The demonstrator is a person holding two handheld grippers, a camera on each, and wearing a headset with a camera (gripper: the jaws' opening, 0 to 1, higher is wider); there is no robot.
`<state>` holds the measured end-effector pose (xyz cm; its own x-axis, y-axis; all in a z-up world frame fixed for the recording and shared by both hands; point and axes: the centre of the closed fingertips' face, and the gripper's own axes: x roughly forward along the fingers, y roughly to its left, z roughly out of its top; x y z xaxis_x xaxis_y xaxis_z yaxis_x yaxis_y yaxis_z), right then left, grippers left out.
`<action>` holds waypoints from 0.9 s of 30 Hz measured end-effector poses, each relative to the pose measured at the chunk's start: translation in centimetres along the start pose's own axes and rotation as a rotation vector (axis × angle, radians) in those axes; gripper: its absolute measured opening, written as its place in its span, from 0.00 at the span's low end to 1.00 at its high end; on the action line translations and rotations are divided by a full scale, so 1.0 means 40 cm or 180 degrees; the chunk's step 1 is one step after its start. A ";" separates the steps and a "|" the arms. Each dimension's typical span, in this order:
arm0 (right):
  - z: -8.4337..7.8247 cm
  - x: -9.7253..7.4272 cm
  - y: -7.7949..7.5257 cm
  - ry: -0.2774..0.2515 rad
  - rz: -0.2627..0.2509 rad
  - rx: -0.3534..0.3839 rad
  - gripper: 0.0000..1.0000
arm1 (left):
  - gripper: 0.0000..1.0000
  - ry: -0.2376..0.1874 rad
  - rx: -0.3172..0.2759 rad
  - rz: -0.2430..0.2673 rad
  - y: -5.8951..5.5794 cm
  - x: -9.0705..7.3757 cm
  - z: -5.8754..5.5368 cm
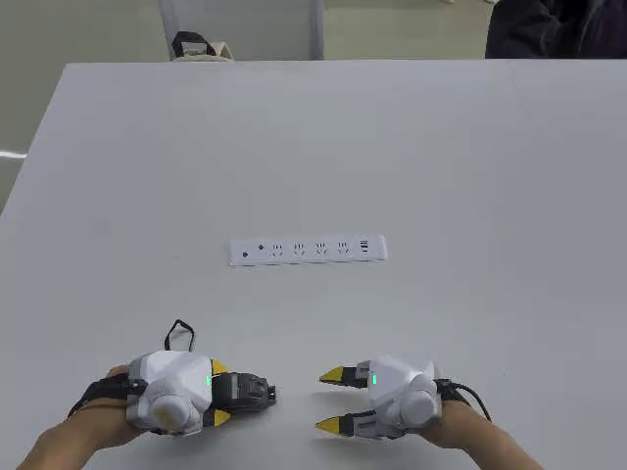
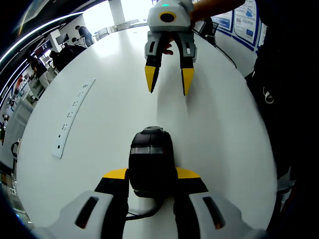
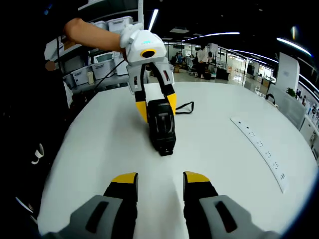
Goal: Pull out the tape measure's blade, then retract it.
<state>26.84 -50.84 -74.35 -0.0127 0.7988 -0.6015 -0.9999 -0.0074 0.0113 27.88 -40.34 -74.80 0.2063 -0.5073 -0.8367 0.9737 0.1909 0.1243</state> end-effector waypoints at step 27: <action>0.014 0.164 -0.009 0.0155 0.0236 -0.0154 0.21 | 0.29 -0.0241 0.0063 -0.0134 -0.005 0.004 -0.015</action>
<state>27.10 -45.26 -77.87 -0.0859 0.7648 -0.6385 -0.9952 -0.0955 0.0194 27.64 -39.97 -75.27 0.1712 -0.5767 -0.7988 0.9832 0.1520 0.1010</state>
